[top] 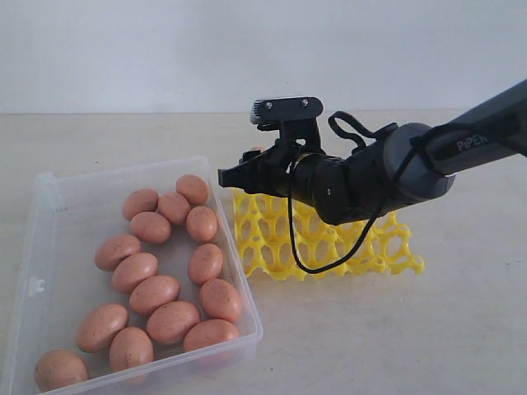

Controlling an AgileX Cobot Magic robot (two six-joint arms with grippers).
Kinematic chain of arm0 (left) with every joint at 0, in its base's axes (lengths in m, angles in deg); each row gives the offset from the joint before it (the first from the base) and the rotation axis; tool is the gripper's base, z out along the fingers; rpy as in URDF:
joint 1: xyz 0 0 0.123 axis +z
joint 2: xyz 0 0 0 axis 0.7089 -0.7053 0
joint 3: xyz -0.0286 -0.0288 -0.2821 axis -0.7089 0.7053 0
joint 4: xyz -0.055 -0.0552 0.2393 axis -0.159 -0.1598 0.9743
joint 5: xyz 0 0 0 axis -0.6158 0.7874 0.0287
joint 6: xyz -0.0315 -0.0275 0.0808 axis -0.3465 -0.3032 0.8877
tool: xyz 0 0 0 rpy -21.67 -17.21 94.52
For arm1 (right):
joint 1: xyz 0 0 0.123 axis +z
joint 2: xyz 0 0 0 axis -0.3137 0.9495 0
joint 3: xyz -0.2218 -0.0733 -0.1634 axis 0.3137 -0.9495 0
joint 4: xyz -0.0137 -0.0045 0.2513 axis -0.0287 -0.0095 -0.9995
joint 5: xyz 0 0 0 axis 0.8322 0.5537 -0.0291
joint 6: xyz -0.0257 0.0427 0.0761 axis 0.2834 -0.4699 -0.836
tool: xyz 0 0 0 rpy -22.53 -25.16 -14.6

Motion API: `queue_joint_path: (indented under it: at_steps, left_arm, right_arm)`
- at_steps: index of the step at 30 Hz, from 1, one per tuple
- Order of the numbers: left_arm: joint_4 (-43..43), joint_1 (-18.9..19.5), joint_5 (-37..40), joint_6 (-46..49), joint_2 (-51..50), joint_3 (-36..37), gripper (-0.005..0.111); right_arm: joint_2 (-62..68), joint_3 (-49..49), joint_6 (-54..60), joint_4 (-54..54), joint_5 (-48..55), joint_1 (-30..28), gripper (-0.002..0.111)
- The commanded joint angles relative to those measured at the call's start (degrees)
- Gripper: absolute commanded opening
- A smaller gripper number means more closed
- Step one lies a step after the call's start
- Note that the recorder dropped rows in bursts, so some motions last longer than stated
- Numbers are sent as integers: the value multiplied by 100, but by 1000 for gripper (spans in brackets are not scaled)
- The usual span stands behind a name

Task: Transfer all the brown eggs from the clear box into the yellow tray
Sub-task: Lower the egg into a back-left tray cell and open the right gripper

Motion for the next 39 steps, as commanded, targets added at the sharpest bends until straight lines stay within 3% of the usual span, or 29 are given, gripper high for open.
queue_joint_path:
  at_steps: [1, 36, 39]
  left_arm:
    - [-31, -31, -8, 3, 17, -15, -4]
    - [-31, -31, -8, 3, 17, -15, -4]
    - [-31, -31, -8, 3, 17, -15, -4]
  right_arm:
    - [-19, -24, 16, 80, -106, 4, 0]
    - [-9, -24, -77, 215, 136, 71, 0]
    - [-9, -24, -77, 215, 124, 71, 10]
